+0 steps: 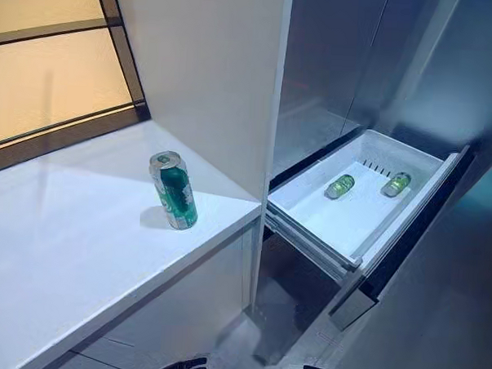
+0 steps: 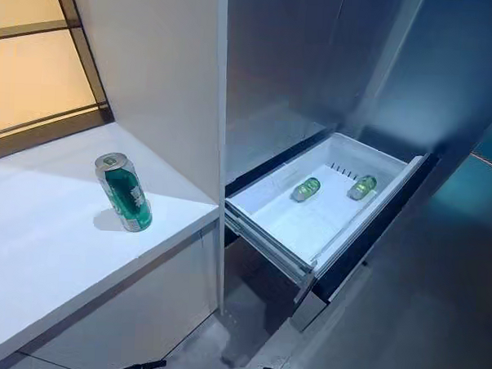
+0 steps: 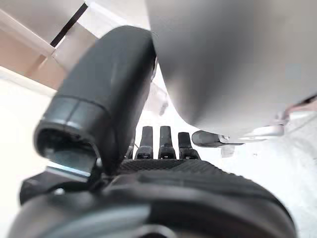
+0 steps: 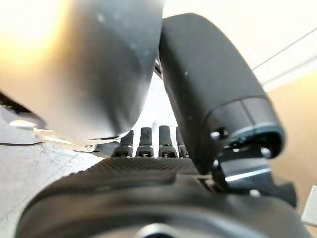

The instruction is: Put drinks into fridge and close the fridge

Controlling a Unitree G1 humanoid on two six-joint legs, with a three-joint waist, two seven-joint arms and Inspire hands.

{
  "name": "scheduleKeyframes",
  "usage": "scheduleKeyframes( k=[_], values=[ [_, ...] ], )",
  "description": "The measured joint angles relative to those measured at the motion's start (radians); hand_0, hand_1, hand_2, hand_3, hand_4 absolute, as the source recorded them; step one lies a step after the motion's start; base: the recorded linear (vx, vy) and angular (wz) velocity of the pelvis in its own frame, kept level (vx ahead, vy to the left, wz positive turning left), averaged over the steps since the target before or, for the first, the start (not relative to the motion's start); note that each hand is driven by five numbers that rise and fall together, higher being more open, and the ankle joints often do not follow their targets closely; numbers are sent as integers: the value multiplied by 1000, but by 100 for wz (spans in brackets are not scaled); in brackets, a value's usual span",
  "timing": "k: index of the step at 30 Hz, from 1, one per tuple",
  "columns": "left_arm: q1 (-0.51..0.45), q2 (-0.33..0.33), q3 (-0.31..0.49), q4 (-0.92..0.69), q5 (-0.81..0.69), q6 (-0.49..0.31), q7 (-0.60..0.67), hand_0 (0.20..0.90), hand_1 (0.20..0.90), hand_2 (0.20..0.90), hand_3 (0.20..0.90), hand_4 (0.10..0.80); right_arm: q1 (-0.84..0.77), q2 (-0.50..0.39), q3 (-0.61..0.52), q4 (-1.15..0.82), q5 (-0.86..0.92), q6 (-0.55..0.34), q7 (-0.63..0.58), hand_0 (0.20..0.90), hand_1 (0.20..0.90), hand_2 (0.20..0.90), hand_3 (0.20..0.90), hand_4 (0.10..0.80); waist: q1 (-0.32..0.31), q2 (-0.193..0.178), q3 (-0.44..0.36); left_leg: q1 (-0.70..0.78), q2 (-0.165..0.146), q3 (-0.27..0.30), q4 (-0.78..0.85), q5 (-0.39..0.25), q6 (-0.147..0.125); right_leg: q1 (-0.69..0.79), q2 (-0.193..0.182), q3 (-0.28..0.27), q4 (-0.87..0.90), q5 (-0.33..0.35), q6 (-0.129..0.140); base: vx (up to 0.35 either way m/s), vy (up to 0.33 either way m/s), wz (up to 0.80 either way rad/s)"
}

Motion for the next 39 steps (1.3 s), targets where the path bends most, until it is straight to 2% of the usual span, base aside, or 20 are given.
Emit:
scheduleKeyframes(
  k=[7,11,15,17,20,24,27,29,32,34,39],
  values=[
    [0,-1,0,8,1,-8,1,900,900,900,900,800,2,0,0,1,-1,0,-1,900,900,900,900,800,0,0,-6,0,0,0,0,0,0,0,0,0,0,0,0,0,0,0],
    [1,-1,-15,8,13,-52,-3,900,900,900,900,800,2,0,1,1,-2,1,-1,900,900,900,900,800,-1,1,-8,1,0,1,0,0,0,-1,0,1,1,0,0,0,0,0],
    [0,8,-77,-14,36,-140,-36,900,900,900,900,800,1,-2,2,-1,-5,2,-1,900,900,900,900,800,-3,3,-9,0,0,4,0,0,0,-4,0,4,2,0,0,0,0,0],
    [-1,24,-139,-64,40,-185,-66,900,900,900,900,800,-3,-4,8,-2,-8,3,-1,900,900,900,900,800,-5,6,-10,-2,1,7,-1,0,0,-17,0,6,6,0,0,-21,18,-5],
    [-2,40,-172,-166,39,-223,-118,900,900,900,900,800,-5,-9,20,-12,-9,7,0,900,900,900,900,800,-12,11,-10,-3,1,11,0,0,0,-17,0,9,6,2,0,-29,19,-4],
    [-9,91,-224,-375,0,-224,-190,900,900,900,900,800,-10,-19,21,-32,-11,26,1,900,900,900,900,800,-26,27,-1,-5,2,13,-1,1,0,-19,1,12,5,5,1,-29,15,-2],
    [-41,126,-232,-535,-129,-205,-262,900,900,900,900,800,-11,-27,21,-42,-10,27,1,900,900,900,900,800,-27,42,5,-7,3,13,-2,1,0,-19,3,14,-1,12,0,-27,0,-2],
    [-52,166,-213,-703,-247,-115,-321,900,900,900,900,800,-12,-30,21,-44,-10,26,1,900,900,900,900,800,-24,47,7,-12,5,11,-1,2,-1,-22,5,14,-3,14,-2,-40,-8,1],
    [-55,177,-126,-920,-419,-42,-382,900,900,900,900,800,-10,-34,19,-44,-11,24,1,900,900,900,900,800,-21,52,10,-15,5,8,-1,2,-2,-20,5,12,-13,18,-2,-11,-4,1],
    [-57,185,-76,-1058,-500,-30,-381,900,900,900,900,800,-6,-34,19,-45,-11,23,1,900,900,900,900,800,-20,53,11,-17,5,5,-1,2,-2,-18,6,10,-18,20,-3,-9,-9,2],
    [-90,211,-58,-1236,-566,-33,-288,900,900,900,900,800,2,-33,19,-31,-14,-8,-2,900,900,900,900,800,2,54,10,-15,5,-2,-2,3,-3,-11,7,6,-25,23,-3,-4,-6,1]
  ],
)
